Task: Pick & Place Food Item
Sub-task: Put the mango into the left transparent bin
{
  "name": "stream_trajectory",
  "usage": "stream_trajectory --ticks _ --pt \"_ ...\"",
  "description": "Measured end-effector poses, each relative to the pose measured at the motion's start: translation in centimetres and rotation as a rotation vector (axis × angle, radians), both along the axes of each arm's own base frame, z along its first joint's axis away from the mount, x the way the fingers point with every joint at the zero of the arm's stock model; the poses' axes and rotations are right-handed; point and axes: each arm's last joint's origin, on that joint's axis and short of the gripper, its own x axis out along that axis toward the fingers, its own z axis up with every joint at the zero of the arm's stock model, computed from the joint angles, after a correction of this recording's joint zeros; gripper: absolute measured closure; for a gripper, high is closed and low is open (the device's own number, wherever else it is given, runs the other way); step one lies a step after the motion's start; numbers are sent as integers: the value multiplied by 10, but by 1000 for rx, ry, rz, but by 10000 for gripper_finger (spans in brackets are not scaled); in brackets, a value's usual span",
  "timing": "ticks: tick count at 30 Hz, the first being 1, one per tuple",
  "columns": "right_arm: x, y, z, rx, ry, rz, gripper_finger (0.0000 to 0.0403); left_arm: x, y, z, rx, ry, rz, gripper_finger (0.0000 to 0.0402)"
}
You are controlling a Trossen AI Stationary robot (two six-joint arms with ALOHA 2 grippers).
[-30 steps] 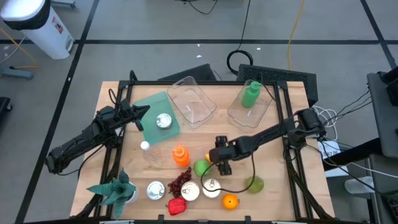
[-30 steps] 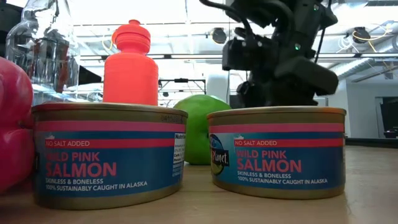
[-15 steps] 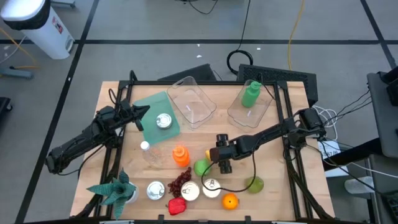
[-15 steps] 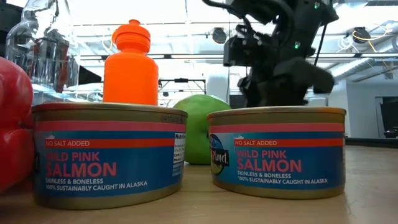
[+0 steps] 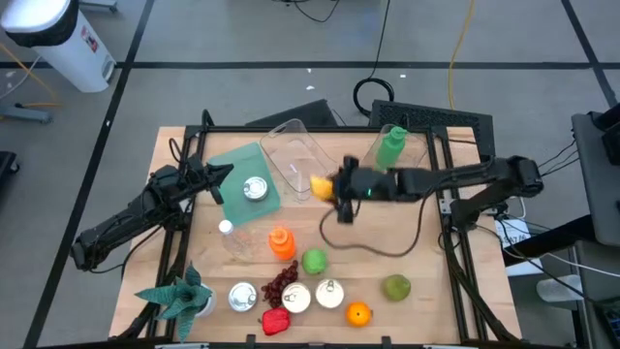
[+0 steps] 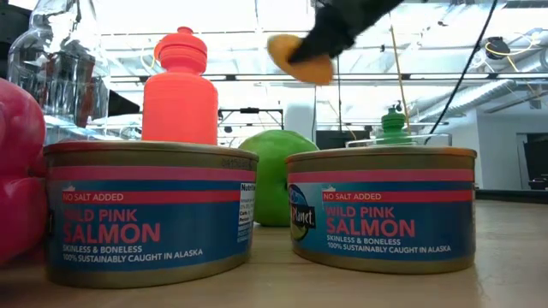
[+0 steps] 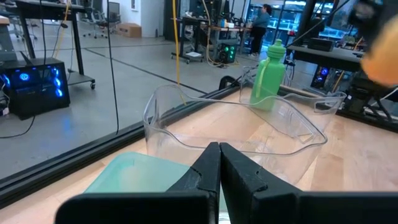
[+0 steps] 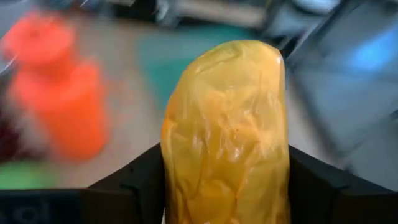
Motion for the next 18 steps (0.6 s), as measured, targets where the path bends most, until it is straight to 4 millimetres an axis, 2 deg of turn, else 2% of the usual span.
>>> stream_trajectory --ticks 3,6,12,15,18 --pt "6 -30 11 -86 -122 -53 178 0 0 1 6 -9 0 387" --pt "13 -60 9 -122 -189 -132 177 0 0 1 9 -13 0 387" --pt "32 -111 -26 -48 -218 -143 171 0 0 1 21 -1 0 387" --pt "44 -129 -44 -14 -177 -111 174 0 0 1 36 8 1 387" --pt "62 -143 -53 5 -158 -97 172 0 0 1 56 21 5 387"
